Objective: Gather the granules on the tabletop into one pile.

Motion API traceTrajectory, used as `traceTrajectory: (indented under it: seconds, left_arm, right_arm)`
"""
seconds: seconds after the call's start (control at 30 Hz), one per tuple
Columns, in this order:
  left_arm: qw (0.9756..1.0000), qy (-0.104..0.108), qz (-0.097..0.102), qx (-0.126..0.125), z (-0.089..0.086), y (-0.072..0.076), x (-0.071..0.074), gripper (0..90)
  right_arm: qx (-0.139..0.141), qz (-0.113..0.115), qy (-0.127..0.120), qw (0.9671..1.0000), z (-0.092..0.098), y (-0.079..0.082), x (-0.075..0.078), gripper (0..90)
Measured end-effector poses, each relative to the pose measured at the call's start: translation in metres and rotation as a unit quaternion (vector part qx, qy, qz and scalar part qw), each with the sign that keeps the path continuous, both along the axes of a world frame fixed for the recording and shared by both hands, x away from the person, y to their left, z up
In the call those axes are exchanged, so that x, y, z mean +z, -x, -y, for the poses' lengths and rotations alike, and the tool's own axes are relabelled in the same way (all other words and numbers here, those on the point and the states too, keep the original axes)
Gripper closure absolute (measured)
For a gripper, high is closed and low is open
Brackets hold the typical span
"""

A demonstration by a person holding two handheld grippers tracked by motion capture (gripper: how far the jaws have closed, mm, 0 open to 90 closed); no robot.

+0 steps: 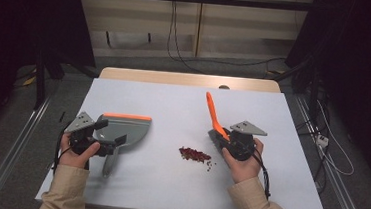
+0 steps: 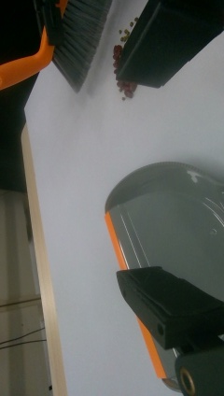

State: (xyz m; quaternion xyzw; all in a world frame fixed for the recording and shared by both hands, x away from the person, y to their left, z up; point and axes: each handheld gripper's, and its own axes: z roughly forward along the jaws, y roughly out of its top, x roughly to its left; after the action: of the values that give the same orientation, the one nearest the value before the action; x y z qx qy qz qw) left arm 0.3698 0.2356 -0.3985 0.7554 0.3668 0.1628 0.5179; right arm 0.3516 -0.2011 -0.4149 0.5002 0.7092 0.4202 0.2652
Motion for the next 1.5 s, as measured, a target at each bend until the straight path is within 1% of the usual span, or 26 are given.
traceTrajectory:
  seconds: [0.03, 0.07, 0.1, 0.13, 0.2, 0.27, 0.33, 0.43, 0.5, 0.73, 0.8, 0.97, 1.23, 1.3, 1.5]
  left_arm:
    - [1.0, 0.001, 0.001, 0.0, 0.0, 0.0, 0.001, 5.2]
    - [1.0, 0.003, 0.002, -0.002, -0.001, 0.0, 0.001, 5.2]
    - [1.0, 0.01, 0.002, 0.001, -0.001, 0.0, 0.002, 5.2]
    - [0.9999, 0.01, 0.002, 0.0, -0.001, 0.0, 0.002, 5.2]
    - [0.9999, 0.011, 0.003, 0.001, -0.002, 0.0, 0.003, 5.2]
    - [0.9999, 0.016, 0.004, -0.001, -0.001, 0.0, 0.003, 5.2]
    - [0.9999, 0.015, 0.005, -0.004, -0.001, -0.001, 0.003, 5.2]
    - [0.9998, 0.016, 0.005, -0.005, -0.001, -0.002, 0.003, 5.2]
    - [0.9999, 0.016, 0.004, -0.003, -0.001, -0.002, 0.003, 5.2]
    - [0.9999, 0.012, 0.007, -0.004, 0.0, 0.0, 0.004, 5.2]
    - [0.9999, 0.011, 0.008, -0.003, 0.0, 0.0, 0.004, 5.2]
    - [0.9999, 0.009, 0.008, -0.003, -0.001, 0.0, 0.005, 5.2]
    - [0.9999, 0.007, 0.009, -0.002, -0.001, 0.001, 0.004, 5.2]
    - [0.9999, 0.007, 0.009, -0.002, -0.001, 0.001, 0.004, 5.2]
    - [0.9999, 0.008, 0.008, -0.003, 0.0, 0.001, 0.004, 5.2]
  right_arm:
    - [-0.01, -0.001, 0.001, 0.9999, 0.0, 0.002, -0.001, 71.1]
    - [-0.02, -0.003, -0.004, 0.9998, 0.001, 0.003, -0.003, 71.1]
    - [-0.032, -0.004, -0.002, 0.9995, 0.001, 0.005, -0.005, 71.1]
    - [-0.046, -0.006, 0.0, 0.9989, 0.001, 0.008, -0.007, 71.1]
    - [-0.065, -0.009, -0.009, 0.9978, 0.003, 0.011, -0.01, 71.1]
    - [-0.083, -0.011, 0.0, 0.9965, 0.004, 0.015, -0.013, 71.1]
    - [-0.099, -0.01, 0.005, 0.995, 0.004, 0.019, -0.013, 71.1]
    - [-0.109, -0.012, 0.008, 0.994, 0.0, 0.023, -0.012, 71.1]
    - [-0.111, -0.005, 0.019, 0.9937, -0.005, 0.026, -0.013, 71.1]
    - [-0.118, 0.006, 0.026, 0.9926, -0.025, 0.027, -0.017, 71.0]
    - [-0.119, 0.007, 0.02, 0.9926, -0.029, 0.026, -0.017, 71.0]
    - [-0.125, 0.015, 0.025, 0.9918, -0.042, 0.025, -0.019, 70.7]
    - [-0.12, 0.017, 0.023, 0.9924, -0.06, 0.023, -0.021, 70.3]
    - [-0.119, 0.019, 0.023, 0.9924, -0.062, 0.022, -0.022, 70.2]
    - [-0.117, 0.017, 0.009, 0.993, -0.066, 0.019, -0.021, 70.2]
